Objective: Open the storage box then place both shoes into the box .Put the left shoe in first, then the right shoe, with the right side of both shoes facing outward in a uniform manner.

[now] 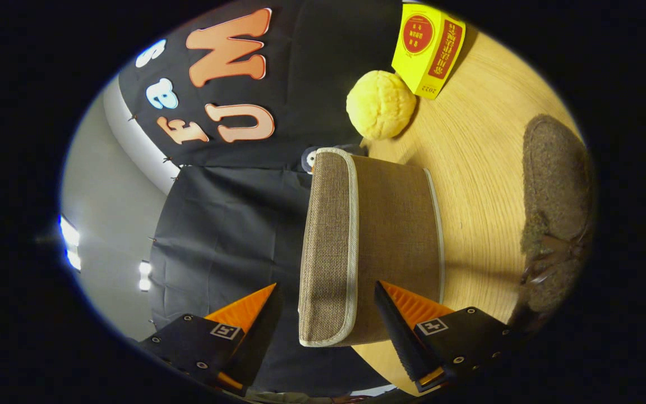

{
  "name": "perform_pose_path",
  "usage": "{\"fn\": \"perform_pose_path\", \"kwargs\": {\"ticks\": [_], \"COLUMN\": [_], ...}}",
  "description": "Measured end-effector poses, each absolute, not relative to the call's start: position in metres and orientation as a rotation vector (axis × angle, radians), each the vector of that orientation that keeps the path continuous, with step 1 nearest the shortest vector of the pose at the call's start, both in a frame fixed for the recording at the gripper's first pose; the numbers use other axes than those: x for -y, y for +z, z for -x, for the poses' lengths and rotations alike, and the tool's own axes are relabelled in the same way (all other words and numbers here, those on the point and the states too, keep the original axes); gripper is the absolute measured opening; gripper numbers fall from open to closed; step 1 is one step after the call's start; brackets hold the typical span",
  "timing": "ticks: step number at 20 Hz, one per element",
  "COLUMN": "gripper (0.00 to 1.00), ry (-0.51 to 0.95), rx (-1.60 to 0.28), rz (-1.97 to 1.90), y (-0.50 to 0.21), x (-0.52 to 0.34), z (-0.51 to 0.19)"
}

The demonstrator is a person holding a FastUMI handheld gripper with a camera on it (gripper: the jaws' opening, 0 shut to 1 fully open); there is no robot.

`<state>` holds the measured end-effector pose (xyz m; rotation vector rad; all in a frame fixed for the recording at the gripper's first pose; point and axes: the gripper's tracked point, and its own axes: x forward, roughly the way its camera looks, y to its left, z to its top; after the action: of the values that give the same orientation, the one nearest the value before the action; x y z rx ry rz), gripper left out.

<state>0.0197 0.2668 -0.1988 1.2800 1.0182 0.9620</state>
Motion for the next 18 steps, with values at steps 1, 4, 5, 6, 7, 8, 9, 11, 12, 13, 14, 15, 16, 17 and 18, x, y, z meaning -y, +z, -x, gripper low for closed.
{"fn": "perform_pose_path", "kwargs": {"ticks": [1,4,5,6,7,8,9,11,12,13,14,15,16,17,18], "gripper": [0.97,0.98,0.97,0.97,0.97,0.96,0.96,0.95,0.93,0.89,0.76,0.7,0.64,0.58,0.52], "ry": [0.974,1.0,1.012,1.027,1.038,1.04,1.041,1.039,1.031,1.019,1.027,1.032,1.03,1.034,1.037], "rx": [-1.021,-1.027,-1.027,-1.023,-1.018,-1.01,-1.004,-0.99,-0.982,-0.973,-0.973,-0.976,-0.984,-0.993,-1.003], "rz": [-1.293,-1.325,-1.336,-1.345,-1.347,-1.34,-1.343,-1.344,-1.327,-1.311,-1.312,-1.308,-1.298,-1.292,-1.286], "y": [-0.197,-0.194,-0.19,-0.187,-0.184,-0.184,-0.183,-0.182,-0.185,-0.187,-0.185,-0.185,-0.189,-0.192,-0.192], "x": [-0.269,-0.274,-0.274,-0.273,-0.271,-0.27,-0.267,-0.261,-0.259,-0.258,-0.256,-0.257,-0.259,-0.261,-0.26], "z": [-0.019,-0.018,-0.015,-0.014,-0.013,-0.014,-0.014,-0.016,-0.018,-0.02,-0.018,-0.016,-0.017,-0.014,-0.011]}}
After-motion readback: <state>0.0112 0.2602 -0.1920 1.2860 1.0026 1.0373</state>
